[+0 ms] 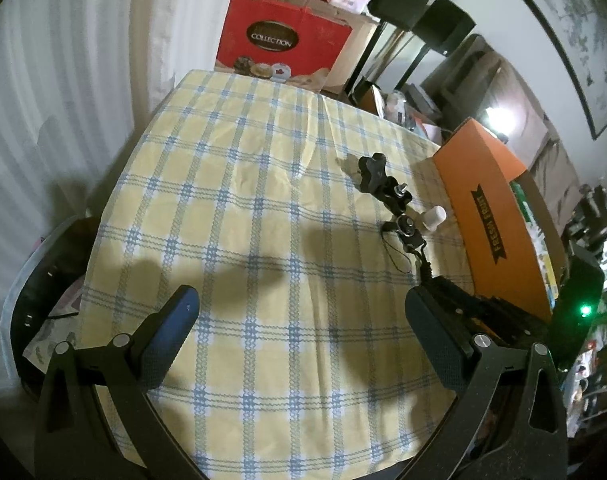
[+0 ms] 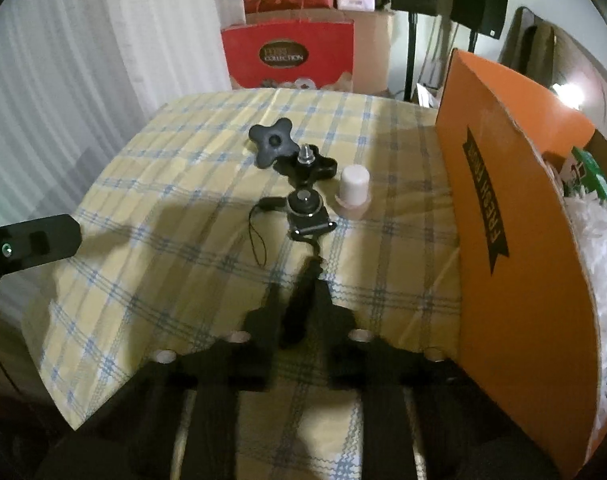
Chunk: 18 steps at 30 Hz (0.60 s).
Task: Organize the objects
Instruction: 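Move the right gripper to the black tripod phone mount and close on it, then lift the black mount with the right gripper while the left gripper approaches the small white bottle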
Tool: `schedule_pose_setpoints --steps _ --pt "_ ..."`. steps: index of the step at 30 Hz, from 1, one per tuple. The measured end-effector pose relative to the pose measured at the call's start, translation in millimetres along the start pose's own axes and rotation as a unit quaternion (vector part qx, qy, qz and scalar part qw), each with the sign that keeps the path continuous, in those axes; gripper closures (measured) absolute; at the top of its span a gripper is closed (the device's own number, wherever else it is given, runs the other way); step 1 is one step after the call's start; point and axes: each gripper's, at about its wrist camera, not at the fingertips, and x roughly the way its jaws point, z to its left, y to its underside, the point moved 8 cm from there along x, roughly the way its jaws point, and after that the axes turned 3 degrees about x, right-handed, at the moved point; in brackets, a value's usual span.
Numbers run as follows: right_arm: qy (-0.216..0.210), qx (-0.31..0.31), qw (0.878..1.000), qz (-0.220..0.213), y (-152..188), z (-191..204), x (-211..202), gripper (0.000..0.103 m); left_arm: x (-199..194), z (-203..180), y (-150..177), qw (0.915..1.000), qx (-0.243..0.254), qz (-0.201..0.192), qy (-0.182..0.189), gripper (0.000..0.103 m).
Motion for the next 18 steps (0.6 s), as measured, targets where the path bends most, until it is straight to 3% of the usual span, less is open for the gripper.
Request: schedule_pose_setpoints --steps 7,18 --pt "-0.048 0.026 0.998 0.003 1 1 -2 0.095 -1 -1 1 1.0000 -0.003 0.001 0.004 0.000" --pt "-0.069 0.022 0.996 -0.049 -20 10 -51 0.095 -8 -14 -6 0.9999 0.001 -0.004 0.014 0.000"
